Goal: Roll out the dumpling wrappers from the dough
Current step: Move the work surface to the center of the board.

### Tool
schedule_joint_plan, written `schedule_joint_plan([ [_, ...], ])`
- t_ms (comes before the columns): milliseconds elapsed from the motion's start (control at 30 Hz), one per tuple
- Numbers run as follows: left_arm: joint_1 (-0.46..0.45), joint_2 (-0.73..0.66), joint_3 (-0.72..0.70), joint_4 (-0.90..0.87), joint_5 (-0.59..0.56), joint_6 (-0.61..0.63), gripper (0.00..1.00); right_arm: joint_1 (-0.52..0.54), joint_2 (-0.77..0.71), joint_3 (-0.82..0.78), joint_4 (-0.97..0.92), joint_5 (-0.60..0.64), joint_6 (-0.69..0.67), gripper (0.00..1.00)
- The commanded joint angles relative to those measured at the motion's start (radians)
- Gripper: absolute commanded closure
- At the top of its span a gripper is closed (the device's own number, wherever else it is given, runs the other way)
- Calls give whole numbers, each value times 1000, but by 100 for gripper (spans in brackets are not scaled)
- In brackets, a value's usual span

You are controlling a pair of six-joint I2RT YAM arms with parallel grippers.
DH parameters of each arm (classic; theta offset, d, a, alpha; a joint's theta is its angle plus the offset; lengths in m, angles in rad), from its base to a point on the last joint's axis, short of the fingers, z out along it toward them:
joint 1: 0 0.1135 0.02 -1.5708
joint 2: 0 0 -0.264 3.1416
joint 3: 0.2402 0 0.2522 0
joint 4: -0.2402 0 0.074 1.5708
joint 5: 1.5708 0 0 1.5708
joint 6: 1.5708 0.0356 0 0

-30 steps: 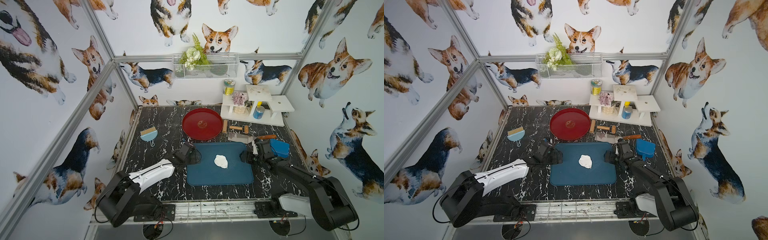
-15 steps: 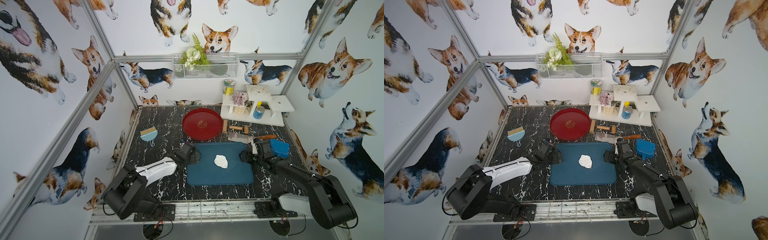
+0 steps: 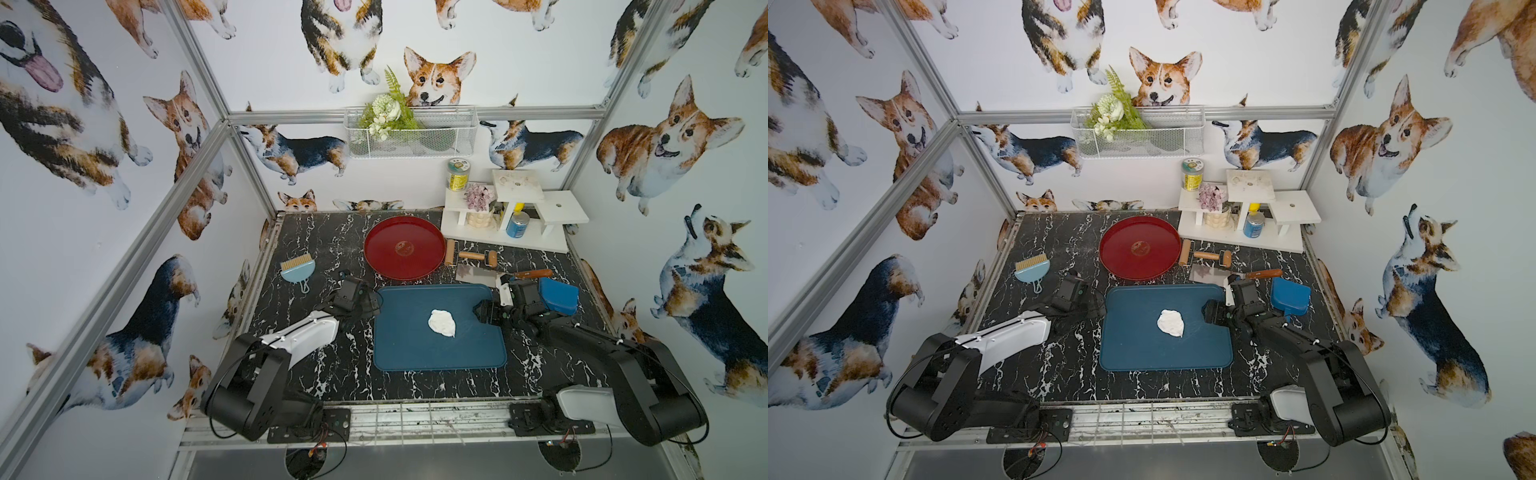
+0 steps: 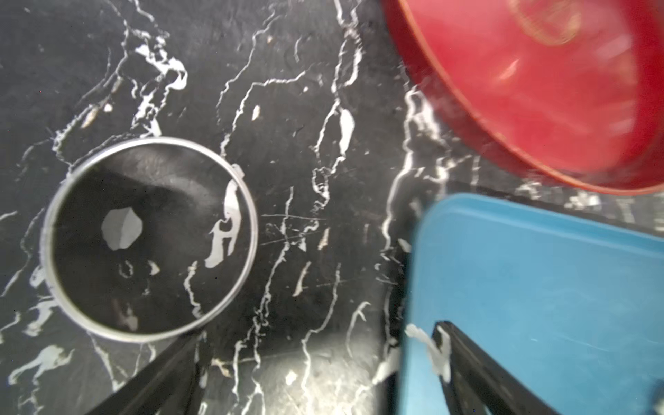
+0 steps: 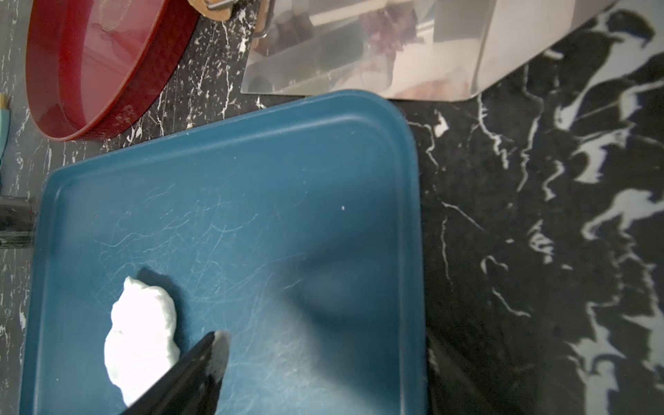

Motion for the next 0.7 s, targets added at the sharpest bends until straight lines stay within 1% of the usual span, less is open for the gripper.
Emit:
schedule_joint_plan([
  [0,3,-40,-9,32,39,4,0,38,35,2,-61,-105,51,14],
  [167,3,-91,-26,23,70,-2,0,140,90,33,-18,-108,126,15],
  [300,3,-126,-37,11,65,0,0,211,127,62,27,-109,173,16],
  [400,3,-149,-45,18,78,8,0,236,143,96,17,-89,176,16],
  [467,3,-174,-60,39,91,13,0,236,129,117,-6,-35,169,16],
  [600,2,-239,-100,95,128,27,0,236,66,178,-68,137,120,16],
  [667,2,-268,-115,116,142,36,0,229,46,221,-86,197,82,16],
])
